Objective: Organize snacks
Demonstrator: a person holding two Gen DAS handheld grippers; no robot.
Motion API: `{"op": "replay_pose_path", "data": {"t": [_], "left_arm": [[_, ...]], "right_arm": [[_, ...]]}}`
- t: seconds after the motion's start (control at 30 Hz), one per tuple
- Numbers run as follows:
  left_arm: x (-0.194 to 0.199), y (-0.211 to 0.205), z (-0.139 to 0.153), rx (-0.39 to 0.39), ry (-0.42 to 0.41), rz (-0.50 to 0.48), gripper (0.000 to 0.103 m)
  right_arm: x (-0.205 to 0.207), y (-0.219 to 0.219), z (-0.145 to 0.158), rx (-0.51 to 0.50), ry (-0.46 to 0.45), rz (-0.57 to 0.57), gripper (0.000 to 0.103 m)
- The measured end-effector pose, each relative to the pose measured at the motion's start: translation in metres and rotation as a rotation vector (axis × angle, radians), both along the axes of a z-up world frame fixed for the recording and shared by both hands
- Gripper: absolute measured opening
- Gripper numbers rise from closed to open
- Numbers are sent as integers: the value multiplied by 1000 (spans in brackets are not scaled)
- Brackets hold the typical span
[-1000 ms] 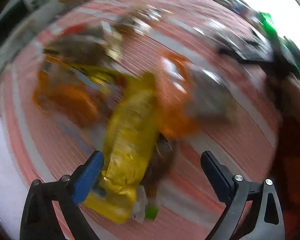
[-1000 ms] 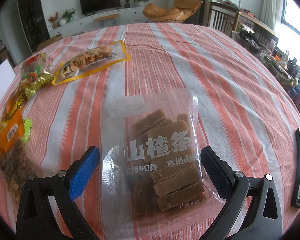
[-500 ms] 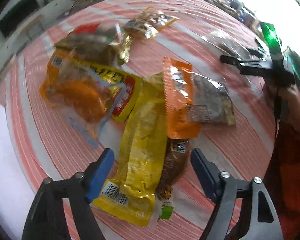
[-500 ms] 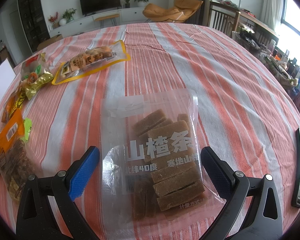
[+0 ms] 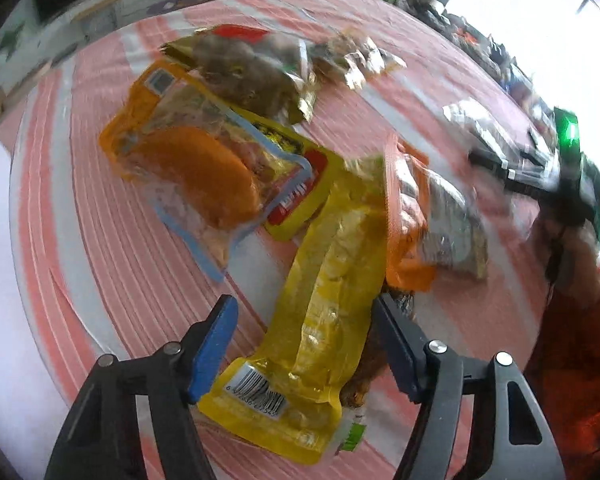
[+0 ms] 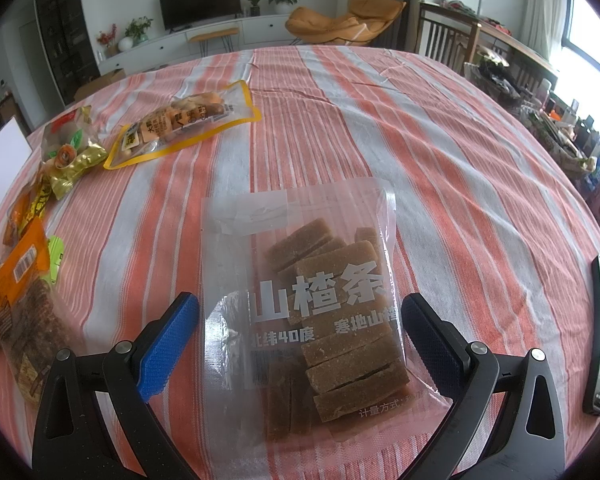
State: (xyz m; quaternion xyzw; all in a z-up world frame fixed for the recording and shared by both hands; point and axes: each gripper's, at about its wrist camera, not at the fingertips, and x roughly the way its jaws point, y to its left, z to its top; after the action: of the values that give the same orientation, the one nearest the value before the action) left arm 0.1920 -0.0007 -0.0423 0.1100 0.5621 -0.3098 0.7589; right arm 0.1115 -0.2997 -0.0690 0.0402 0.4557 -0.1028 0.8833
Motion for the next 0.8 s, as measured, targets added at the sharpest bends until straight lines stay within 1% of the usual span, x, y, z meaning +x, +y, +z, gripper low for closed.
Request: {"op": "replay_pose_path", "data": {"t": [0.07, 0.1, 0.2, 0.23, 0.3, 0.37, 0.4, 0.47, 0.5, 0.53, 0.57, 0.6, 0.63, 0.67, 0.73, 0.77, 0.8], "left_arm": [[-1, -2, 2, 13, -16, -8, 60], [0, -2, 0, 18, -11, -2, 49], [6, 6, -2, 3, 5, 40, 46], [7, 10, -2, 16, -5, 62, 27], [11, 19, 0, 30, 0, 117, 26], [9, 21, 3, 81, -32, 152, 27], [7, 20, 4, 110, -53, 154, 27], [4, 17, 4, 150, -94, 116, 33], [4, 13, 4, 195, -126, 90, 50], [6, 10, 5, 245, -159, 68, 71], [7, 6, 5, 274, -184, 51, 80], [9, 2, 5, 299, -211, 16, 86], [11, -1, 5, 304, -213, -5, 86], [15, -4, 4, 300, -185, -33, 86], [17, -7, -1, 262, -98, -84, 85], [14, -12, -4, 262, -73, -116, 83], [11, -17, -7, 275, -68, -144, 76]], "right_arm": [[0, 0, 0, 0, 0, 0, 102], [0, 0, 0, -1, 0, 0, 102], [0, 0, 0, -1, 0, 0, 102], [0, 0, 0, -1, 0, 0, 102], [0, 0, 0, -2, 0, 0, 102], [0, 0, 0, -3, 0, 0, 102], [0, 0, 0, -3, 0, 0, 102], [0, 0, 0, -4, 0, 0, 102], [-1, 0, 0, -4, 0, 0, 102], [-1, 0, 0, -4, 0, 0, 102], [-1, 0, 0, -4, 0, 0, 102], [-1, 0, 0, -4, 0, 0, 102], [-1, 0, 0, -4, 0, 0, 102], [-1, 0, 0, -5, 0, 0, 102], [-1, 0, 0, -5, 0, 0, 102], [-1, 0, 0, -6, 0, 0, 102], [-1, 0, 0, -6, 0, 0, 102]]}}
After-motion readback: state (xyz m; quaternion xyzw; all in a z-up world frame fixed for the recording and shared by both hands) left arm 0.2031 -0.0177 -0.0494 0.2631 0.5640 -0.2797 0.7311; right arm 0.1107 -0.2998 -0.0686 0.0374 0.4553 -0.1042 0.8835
